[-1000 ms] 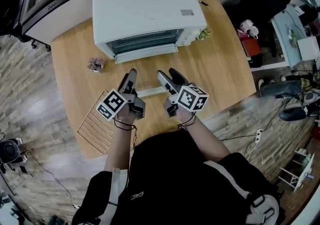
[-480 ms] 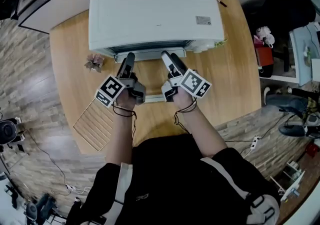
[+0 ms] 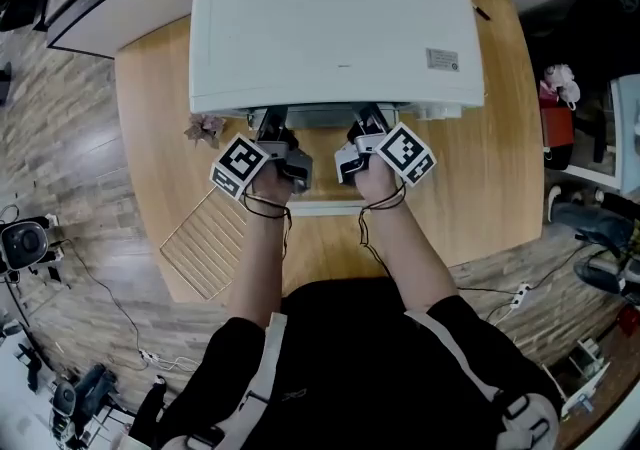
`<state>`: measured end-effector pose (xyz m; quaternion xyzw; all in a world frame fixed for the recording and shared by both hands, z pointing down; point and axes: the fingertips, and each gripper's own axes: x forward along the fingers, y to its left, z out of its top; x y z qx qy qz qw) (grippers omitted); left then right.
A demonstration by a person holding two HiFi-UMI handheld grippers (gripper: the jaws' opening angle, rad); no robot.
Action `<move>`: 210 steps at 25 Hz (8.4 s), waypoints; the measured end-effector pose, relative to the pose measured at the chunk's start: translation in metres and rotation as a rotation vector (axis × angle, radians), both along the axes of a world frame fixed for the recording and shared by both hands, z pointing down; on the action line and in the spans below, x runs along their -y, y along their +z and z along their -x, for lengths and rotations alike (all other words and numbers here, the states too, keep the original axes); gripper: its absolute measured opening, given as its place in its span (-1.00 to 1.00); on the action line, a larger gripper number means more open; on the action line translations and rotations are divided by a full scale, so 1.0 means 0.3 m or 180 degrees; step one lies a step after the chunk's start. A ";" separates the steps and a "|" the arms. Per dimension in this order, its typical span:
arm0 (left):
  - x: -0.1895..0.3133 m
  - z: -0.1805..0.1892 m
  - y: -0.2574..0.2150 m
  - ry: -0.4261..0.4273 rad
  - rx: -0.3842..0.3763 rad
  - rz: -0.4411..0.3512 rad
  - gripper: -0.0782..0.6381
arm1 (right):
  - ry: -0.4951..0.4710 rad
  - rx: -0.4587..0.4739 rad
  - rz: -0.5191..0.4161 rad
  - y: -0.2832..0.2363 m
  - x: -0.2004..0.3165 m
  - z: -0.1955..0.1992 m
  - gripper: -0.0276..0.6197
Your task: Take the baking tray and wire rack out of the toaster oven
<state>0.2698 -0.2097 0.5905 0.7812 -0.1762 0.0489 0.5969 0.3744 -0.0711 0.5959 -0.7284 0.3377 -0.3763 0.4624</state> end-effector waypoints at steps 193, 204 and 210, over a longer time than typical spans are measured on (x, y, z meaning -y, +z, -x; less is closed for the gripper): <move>-0.490 1.634 0.190 -0.1028 0.1373 0.0336 -0.68 | -0.3624 -0.0451 0.1672 0.174 -0.123 1.518 -0.90; -0.444 1.399 0.066 -0.0208 0.1536 -0.0490 -0.72 | -0.3506 -0.1582 0.1789 0.060 -0.148 1.316 -0.89; -0.340 1.268 -0.188 -0.0054 0.1534 -0.1478 -0.72 | -0.3128 -0.2536 0.1517 -0.220 -0.037 1.218 -0.89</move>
